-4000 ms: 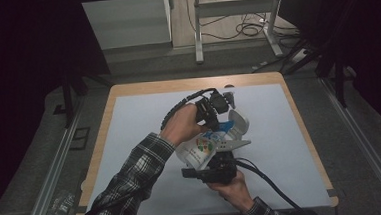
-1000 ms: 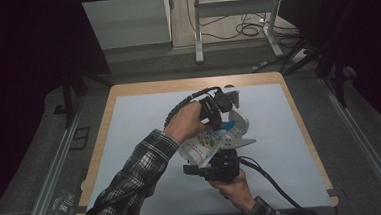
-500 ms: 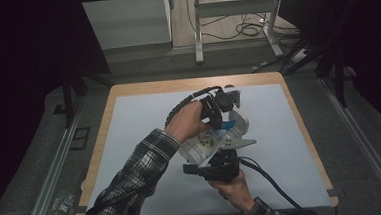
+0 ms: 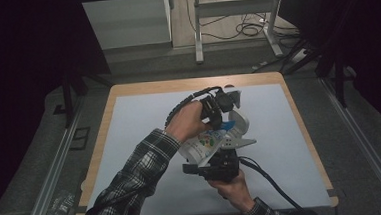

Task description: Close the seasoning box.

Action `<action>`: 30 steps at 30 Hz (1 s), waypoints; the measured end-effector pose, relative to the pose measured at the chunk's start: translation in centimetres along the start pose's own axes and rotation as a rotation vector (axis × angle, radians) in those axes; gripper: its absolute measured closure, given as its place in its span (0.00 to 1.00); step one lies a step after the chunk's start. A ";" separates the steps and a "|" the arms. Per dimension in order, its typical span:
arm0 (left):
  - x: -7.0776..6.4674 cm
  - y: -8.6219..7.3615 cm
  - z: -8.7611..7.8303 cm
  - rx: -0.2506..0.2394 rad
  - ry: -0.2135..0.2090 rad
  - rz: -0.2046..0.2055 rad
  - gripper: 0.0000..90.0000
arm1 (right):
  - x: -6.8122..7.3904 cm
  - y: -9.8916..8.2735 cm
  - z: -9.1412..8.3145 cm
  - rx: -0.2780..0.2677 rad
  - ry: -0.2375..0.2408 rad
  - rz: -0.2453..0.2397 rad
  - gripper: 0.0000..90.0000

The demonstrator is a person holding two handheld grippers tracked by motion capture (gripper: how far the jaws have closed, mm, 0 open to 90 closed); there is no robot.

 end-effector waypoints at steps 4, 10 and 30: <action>0.0 0.0 0.0 -0.002 -0.001 0.000 0.99 | 0.0 0.0 0.0 0.001 -0.003 -0.001 0.53; 0.0 -0.1 0.0 0.002 -0.002 -0.001 1.00 | 0.0 0.0 0.0 0.001 -0.001 0.001 0.53; 0.0 -0.1 0.0 0.006 -0.002 -0.004 0.99 | 0.1 0.1 0.1 -0.006 0.004 0.002 0.53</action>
Point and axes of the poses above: each handheld gripper's, and its own axes: z roughly forward along the jaws, y roughly out of its top, x roughly to its left, the point moved 9 cm from there along z, roughly forward along the jaws, and after that the axes turned 4 degrees about -x, right-handed, at the moved point
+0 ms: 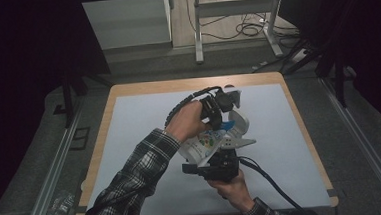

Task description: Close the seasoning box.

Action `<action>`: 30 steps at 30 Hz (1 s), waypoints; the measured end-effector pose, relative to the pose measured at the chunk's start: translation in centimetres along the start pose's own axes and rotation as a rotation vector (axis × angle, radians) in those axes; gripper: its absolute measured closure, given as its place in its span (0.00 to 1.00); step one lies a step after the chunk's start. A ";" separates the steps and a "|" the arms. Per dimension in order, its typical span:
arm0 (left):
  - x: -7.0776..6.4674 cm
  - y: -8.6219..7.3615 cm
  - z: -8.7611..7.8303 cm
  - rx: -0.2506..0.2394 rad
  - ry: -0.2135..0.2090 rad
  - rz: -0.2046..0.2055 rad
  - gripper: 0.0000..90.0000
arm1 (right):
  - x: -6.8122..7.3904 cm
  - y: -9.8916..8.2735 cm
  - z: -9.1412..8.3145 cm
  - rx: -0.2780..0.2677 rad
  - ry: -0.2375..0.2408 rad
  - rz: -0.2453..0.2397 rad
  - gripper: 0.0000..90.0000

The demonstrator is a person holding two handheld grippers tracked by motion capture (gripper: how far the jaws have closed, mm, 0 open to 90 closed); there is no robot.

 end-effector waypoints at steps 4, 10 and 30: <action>0.1 -0.1 0.0 0.001 -0.002 -0.002 1.00 | 0.0 0.0 0.0 0.003 0.001 -0.003 0.54; 0.1 -0.2 0.0 0.006 -0.002 -0.003 0.99 | 0.0 0.0 0.2 0.000 0.004 -0.001 0.54; 0.1 -0.1 0.2 0.011 -0.006 -0.009 0.99 | 0.1 0.2 0.1 -0.010 0.008 -0.002 0.54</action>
Point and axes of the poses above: each handheld gripper's, and its own axes: z roughly forward along the jaws, y roughly out of its top, x roughly to its left, the point moved 9 cm from there along z, roughly forward along the jaws, and after that the axes turned 4 degrees about -x, right-handed, at the moved point
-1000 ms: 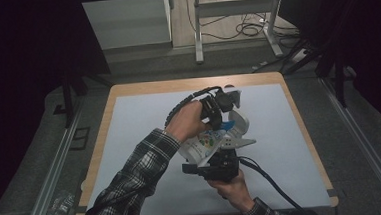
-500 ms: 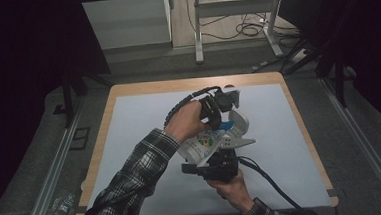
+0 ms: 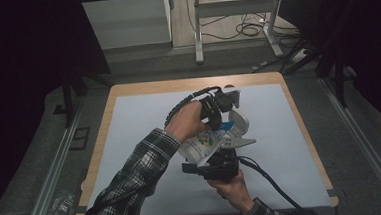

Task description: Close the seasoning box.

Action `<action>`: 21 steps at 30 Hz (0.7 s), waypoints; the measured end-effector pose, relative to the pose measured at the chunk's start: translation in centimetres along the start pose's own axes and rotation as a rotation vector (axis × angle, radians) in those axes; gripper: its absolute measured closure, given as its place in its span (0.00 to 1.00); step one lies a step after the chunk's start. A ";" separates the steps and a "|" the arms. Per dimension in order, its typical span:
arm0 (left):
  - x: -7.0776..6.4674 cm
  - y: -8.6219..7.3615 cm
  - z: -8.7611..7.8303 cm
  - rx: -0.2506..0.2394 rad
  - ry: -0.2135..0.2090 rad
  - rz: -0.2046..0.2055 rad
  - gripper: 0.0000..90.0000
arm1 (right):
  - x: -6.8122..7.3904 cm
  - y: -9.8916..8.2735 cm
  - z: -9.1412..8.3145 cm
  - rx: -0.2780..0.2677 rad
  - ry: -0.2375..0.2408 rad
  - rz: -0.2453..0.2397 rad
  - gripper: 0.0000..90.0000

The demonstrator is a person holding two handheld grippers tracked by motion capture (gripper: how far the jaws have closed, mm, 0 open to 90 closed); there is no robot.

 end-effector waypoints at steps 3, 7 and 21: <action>0.0 0.0 0.0 0.004 -0.001 -0.001 0.99 | 0.0 0.0 0.0 -0.001 -0.001 -0.003 0.54; -0.1 0.1 0.0 0.005 -0.002 0.003 0.99 | 0.1 0.2 -0.1 -0.008 0.001 -0.004 0.54; 0.0 0.0 0.1 0.004 -0.003 -0.004 0.99 | 0.2 0.2 -0.1 -0.011 0.007 -0.003 0.54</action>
Point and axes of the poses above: each handheld gripper's, and its own axes: z roughly forward along the jaws, y roughly out of its top, x roughly to its left, the point moved 9 cm from there along z, roughly forward along the jaws, and after that the axes turned 4 degrees about -x, right-handed, at the moved point
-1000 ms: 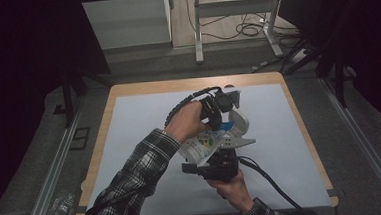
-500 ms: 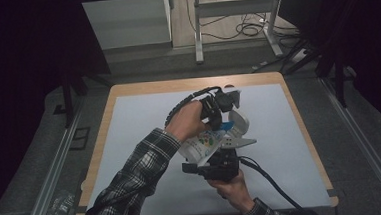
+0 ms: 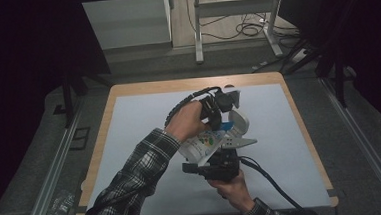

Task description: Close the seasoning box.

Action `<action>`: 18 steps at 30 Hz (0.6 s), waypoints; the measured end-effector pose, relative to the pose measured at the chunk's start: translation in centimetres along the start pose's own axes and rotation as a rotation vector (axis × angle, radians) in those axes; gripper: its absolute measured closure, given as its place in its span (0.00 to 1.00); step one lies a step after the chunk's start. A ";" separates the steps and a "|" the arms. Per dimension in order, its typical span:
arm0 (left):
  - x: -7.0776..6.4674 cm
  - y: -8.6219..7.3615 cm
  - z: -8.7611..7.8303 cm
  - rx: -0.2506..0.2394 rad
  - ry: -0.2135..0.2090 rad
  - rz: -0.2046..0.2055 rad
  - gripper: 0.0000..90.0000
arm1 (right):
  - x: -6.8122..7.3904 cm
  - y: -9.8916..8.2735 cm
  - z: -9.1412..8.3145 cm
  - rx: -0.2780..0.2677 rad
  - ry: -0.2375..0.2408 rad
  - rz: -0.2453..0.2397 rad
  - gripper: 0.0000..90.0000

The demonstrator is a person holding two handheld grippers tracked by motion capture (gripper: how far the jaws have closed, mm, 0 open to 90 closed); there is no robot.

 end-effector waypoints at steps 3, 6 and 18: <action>0.0 0.0 0.0 0.002 0.000 0.001 0.99 | 0.0 0.0 0.0 -0.001 0.003 0.000 0.54; 0.0 0.0 0.0 0.004 0.000 0.002 0.99 | 0.0 0.0 0.0 -0.001 0.000 0.000 0.54; 0.0 0.0 0.0 0.010 0.001 0.001 0.99 | 0.2 0.3 -0.1 -0.011 0.009 -0.006 0.54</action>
Point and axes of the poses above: each handheld gripper's, and its own axes: z roughly forward along the jaws, y roughly out of its top, x roughly to its left, the point moved 9 cm from there along z, roughly forward along the jaws, and after that the axes turned 4 degrees about -x, right-handed, at the moved point
